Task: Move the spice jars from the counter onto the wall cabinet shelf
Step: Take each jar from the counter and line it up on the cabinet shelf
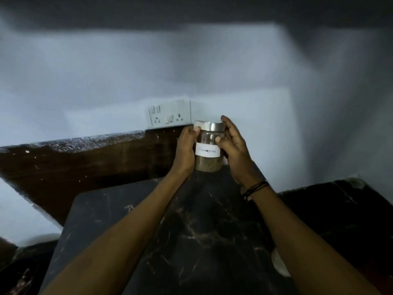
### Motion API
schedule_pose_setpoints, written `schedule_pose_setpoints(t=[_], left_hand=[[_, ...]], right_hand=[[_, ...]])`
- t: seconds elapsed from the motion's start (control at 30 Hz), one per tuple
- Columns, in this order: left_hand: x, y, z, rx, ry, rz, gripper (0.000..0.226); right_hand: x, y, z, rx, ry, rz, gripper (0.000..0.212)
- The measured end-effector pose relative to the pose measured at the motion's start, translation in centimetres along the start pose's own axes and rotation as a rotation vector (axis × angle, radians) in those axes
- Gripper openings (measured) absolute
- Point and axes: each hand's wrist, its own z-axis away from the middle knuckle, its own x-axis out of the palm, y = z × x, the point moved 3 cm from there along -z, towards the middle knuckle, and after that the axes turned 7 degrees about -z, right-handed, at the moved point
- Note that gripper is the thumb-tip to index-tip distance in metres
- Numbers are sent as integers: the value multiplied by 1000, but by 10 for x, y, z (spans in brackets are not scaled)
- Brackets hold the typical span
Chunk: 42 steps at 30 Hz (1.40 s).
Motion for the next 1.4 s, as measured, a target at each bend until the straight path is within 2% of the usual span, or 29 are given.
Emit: schedule_pose_setpoints(t=[0.13,0.27,0.4,0.5,0.6,0.87,1.07,1.2,1.4], left_hand=[[7,94,-31,150,-20,11,31],[8,181,-50,312,-28,-22,42],[10,247,-64,459,25,-122,43],[13,291,-81,559,90,-192,39],[17,326,-101,585,128,-284,51],[28,355,-171,573,94,-397,35],[32,355,-223,533,90,-422,26],[37,357,-241,566,94,-527,32],[49,351,-265,625,182,-770,29]], right_hand=[[26,-82,-38,-169,-81,2,59],[52,-156,-66,-310,-153,17,65],[74,-210,-90,-377,-220,33,74],[89,-254,-113,-442,-212,93,77],[97,-290,-141,-494,-171,150,79],[86,-314,-217,-518,-85,196,69],[70,-314,-263,-505,-5,323,77],[62,-317,-289,-476,-16,358,79],[48,-305,-324,-395,-58,475,68]])
